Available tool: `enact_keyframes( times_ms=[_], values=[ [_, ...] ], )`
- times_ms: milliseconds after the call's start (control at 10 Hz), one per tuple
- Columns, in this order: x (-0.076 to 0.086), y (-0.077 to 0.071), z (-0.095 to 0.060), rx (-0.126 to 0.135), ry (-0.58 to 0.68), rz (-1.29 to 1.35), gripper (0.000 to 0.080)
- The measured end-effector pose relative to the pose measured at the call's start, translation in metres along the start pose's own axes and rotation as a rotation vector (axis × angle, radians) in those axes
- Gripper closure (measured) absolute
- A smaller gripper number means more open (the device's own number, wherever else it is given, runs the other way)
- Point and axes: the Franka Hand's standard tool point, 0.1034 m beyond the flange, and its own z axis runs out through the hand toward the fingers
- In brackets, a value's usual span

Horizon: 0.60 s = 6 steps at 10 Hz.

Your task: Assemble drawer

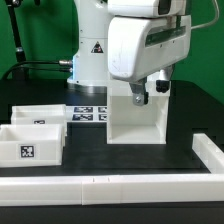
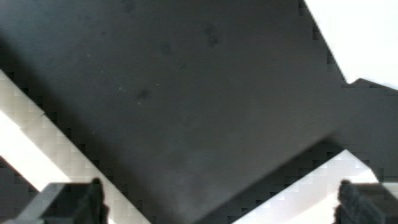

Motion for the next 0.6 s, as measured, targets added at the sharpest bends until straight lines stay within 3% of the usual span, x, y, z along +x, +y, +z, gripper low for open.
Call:
enact_keyframes(
  times_ms=[200,400,600],
  values=[
    [-0.001,-0.003,-0.001,-0.002,0.001,0.032,0.0150],
    [-0.011,-0.028,-0.011,-0.006,-0.006,0.147,0.0150],
    [-0.009,-0.051,-0.025,-0.015,-0.011,0.306,0.0150]
  ],
)
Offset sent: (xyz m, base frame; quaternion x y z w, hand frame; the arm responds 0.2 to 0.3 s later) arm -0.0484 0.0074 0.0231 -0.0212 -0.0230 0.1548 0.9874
